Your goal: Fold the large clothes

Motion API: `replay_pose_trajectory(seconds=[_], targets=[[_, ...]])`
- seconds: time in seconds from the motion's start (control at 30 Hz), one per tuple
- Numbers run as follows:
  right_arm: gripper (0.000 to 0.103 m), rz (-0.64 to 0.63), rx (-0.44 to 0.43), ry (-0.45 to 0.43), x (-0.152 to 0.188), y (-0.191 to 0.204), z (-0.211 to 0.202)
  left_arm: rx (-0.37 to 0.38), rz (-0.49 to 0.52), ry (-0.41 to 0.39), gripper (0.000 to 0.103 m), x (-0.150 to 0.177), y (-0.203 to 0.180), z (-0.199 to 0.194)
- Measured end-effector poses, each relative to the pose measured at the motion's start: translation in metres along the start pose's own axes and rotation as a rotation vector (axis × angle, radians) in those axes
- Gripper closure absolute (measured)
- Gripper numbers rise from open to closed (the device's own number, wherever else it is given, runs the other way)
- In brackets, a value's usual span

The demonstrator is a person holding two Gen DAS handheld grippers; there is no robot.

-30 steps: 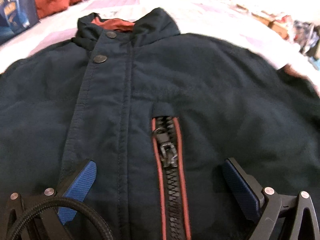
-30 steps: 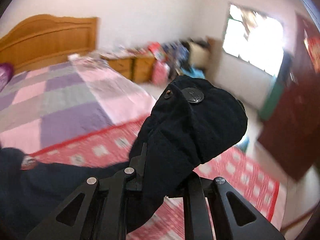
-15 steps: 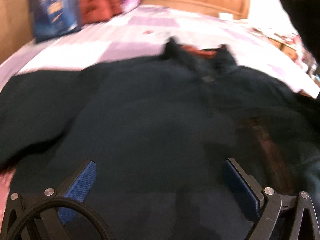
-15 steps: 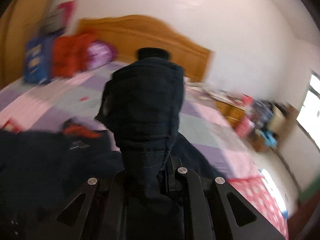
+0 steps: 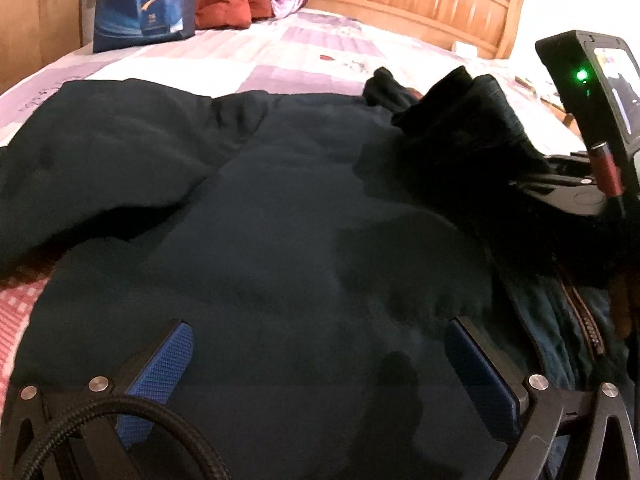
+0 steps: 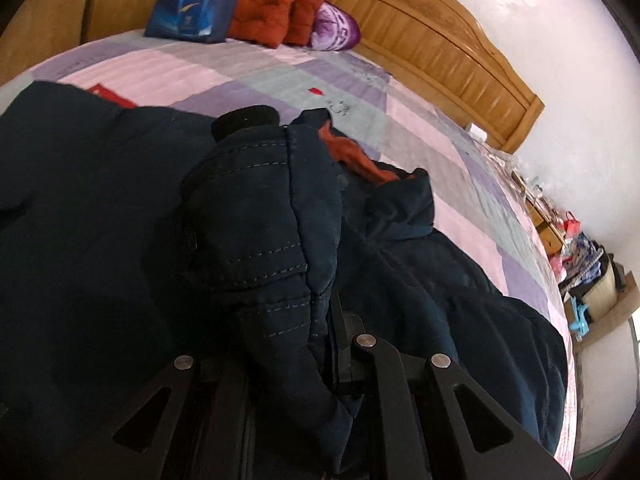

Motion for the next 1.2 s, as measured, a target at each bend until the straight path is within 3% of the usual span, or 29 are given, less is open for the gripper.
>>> replay_pose_trajectory(seconds=[0.13,0.2,0.27,0.33,0.37,0.47,0.63,0.7,0.77,0.87,1.0,1.1,1.2], targets=[[0.08,0.01,-0.025,0.036,0.013,0.007,0.004,-0.001,-0.004,0.014,0.0,0.0,0.003,0.002],[0.076,0.068,-0.067,0.054,0.013,0.006,0.0,-0.004,-0.004,0.019,0.0,0.0,0.003,0.003],[0.066,0.124,-0.128,0.061,0.015,0.005,-0.009,-0.009,0.001,0.02,0.0,0.001,0.002,0.004],[0.026,0.162,-0.209,0.054,0.017,0.009,-0.019,-0.015,0.004,0.027,0.0,0.002,0.001,0.006],[0.019,0.174,-0.251,0.041,0.018,0.012,-0.026,-0.019,0.006,0.027,0.0,0.003,0.002,0.006],[0.018,0.161,-0.254,0.012,0.025,0.012,-0.042,-0.029,0.018,0.027,0.0,0.005,0.0,0.006],[0.018,0.301,-0.307,-0.06,0.034,-0.023,-0.08,-0.036,0.028,0.031,0.0,0.004,-0.001,0.004],[0.018,0.33,-0.267,-0.099,0.039,-0.047,-0.097,-0.041,0.037,0.027,0.0,-0.003,-0.003,-0.001],[0.018,0.352,-0.162,-0.122,0.052,-0.081,-0.106,-0.033,0.045,0.022,0.0,-0.015,-0.009,-0.005],[0.018,0.414,0.013,-0.085,0.078,-0.14,-0.097,-0.007,0.075,0.003,0.0,-0.043,-0.031,-0.005],[0.018,0.563,0.115,-0.019,0.111,-0.208,-0.07,0.045,0.121,-0.066,0.0,-0.094,-0.082,0.005],[0.018,0.579,0.122,0.032,0.125,-0.224,-0.044,0.1,0.114,-0.091,0.0,-0.123,-0.129,0.024],[0.018,0.577,0.058,0.12,0.145,-0.214,-0.009,0.102,0.047,-0.121,0.0,-0.137,-0.155,0.056]])
Point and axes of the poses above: each gripper's, at about its wrist camera, not at the fingertips, and z roughly the way its jaws point, y to its left, x to its underside, the point moved 9 cm from there along z, roughly the way its jaws point, and after that the axes turned 3 degrees about -z, right-handed, at the moved point
